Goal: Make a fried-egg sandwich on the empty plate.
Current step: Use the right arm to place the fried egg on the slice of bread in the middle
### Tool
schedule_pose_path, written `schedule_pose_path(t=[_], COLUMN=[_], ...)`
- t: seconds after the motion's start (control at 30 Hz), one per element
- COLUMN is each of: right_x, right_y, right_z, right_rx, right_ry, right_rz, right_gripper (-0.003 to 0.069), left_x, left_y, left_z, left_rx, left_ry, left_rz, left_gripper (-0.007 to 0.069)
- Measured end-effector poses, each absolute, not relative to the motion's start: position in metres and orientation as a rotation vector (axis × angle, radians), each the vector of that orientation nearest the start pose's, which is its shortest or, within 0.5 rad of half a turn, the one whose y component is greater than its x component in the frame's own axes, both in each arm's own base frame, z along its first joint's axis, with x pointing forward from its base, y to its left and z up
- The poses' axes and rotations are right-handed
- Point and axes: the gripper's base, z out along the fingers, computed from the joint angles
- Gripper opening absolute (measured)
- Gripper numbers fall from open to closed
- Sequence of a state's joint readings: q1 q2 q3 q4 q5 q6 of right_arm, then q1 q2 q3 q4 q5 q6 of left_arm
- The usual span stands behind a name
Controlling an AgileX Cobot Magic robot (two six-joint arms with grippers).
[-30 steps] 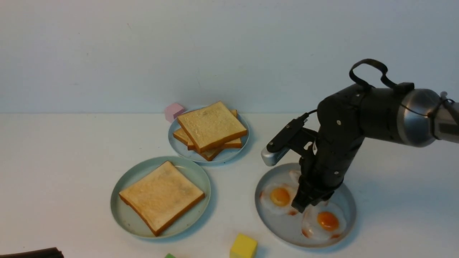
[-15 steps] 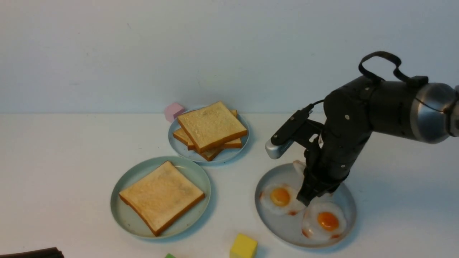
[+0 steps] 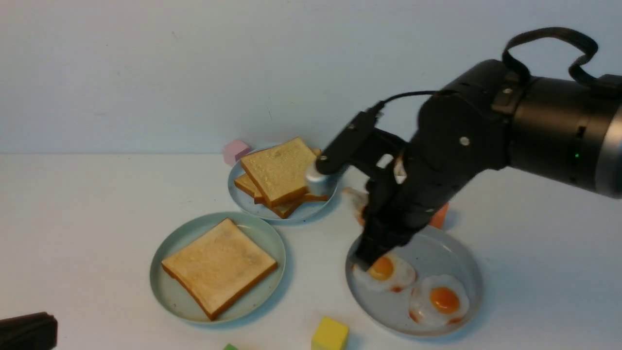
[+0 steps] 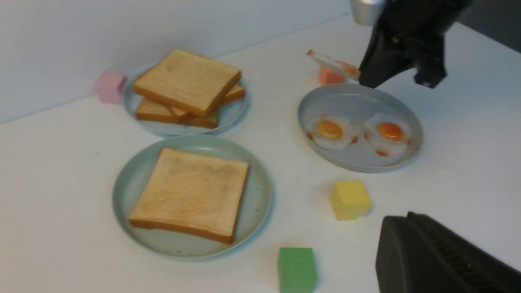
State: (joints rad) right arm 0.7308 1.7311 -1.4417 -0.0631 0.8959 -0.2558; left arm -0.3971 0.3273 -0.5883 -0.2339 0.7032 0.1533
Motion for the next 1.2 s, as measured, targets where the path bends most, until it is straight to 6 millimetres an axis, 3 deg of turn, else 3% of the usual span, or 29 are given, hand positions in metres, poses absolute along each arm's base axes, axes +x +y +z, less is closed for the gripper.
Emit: schedule_pose_path(t=[0.03,0.07,0.17,0.23,0.27,0.37,0.43,0.7,0.93,1.1,1.2], right_x=[0.280,0.275,0.274,0.276,0.280,0.286,0.295,0.314,0.319,0.320,0.320], right_y=[0.252,0.275,0.312,0.328,0.347,0.366,0.379,0.400,0.403,0.403,0.402], right_z=[0.288,0.293,0.291,0.283,0.271,0.257,0.237,0.196,0.184,0.183,0.182], right_rx=[-1.307,-1.336,-1.387,-1.409,-1.438,-1.461,-1.482,-1.517,-1.536,-1.538,-1.544], right_ry=[2.318,2.264,2.206,2.200,2.196,2.198,2.223,2.240,2.210,2.204,2.208], right_rz=[0.083,0.119,0.168,0.178,0.182,0.183,0.171,0.112,0.047,0.040,0.027], right_gripper=[0.0050,0.0050,0.0050,0.0050,0.0050,0.0050,0.0050,0.0050,0.0060,0.0136,0.0285], left_x=[0.048,0.050,0.053,0.053,0.054,0.054,0.054,0.054,0.054,0.054,0.054], left_y=[-0.035,-0.031,-0.026,-0.025,-0.024,-0.023,-0.023,-0.024,-0.024,-0.024,-0.024], left_z=[0.326,0.325,0.325,0.325,0.325,0.325,0.325,0.326,0.326,0.326,0.326], left_rx=[0.449,0.382,0.305,0.280,0.261,0.253,0.249,0.245,0.243,0.242,0.242], left_ry=[1.880,1.902,1.918,1.921,1.924,1.925,1.924,1.921,1.919,1.920,1.920], left_rz=[-0.425,-0.402,-0.376,-0.377,-0.367,-0.366,-0.366,-0.378,-0.382,-0.386,-0.387], left_gripper=[-0.0013,-0.0013,-0.0013,-0.0013,-0.0013,-0.0013,-0.0013,-0.0013,-0.0013,-0.0013,-0.0013])
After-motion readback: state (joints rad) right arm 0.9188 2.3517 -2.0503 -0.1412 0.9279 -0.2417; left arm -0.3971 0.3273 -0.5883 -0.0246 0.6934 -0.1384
